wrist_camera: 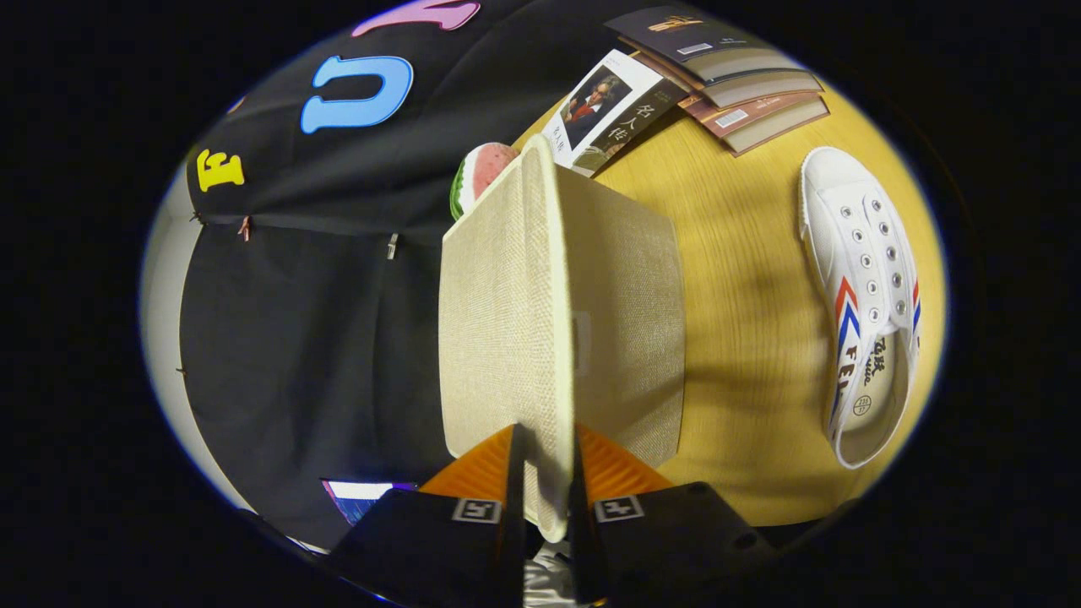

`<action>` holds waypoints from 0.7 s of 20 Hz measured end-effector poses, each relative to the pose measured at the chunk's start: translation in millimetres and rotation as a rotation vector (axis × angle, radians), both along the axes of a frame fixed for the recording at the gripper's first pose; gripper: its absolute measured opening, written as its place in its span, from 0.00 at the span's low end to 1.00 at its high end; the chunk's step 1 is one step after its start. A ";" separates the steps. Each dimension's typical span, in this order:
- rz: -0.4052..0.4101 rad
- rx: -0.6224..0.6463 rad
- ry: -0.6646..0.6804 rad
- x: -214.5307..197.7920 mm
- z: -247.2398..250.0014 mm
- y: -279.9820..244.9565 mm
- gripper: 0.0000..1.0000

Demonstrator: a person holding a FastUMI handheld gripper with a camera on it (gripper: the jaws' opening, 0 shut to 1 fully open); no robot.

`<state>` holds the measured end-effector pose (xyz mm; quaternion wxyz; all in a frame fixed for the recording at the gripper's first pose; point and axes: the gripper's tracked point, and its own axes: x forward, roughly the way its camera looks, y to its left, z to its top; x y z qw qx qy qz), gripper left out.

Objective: Open the storage box then place both shoes into the box .Put the left shoe in first, then the right shoe, with the right side of both shoes facing outward in a uniform manner.

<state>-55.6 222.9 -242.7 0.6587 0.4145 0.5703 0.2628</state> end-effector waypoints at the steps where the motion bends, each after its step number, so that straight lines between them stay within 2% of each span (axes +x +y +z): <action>1: -0.004 0.008 0.007 0.6 1.7 -0.2 0.22; 2: -0.010 0.008 0.009 1.7 2.4 -0.2 0.13; 6: -0.008 0.004 0.022 1.0 5.4 -1.1 0.05; 14: -0.043 -0.039 -0.010 8.6 23.5 -2.4 0.05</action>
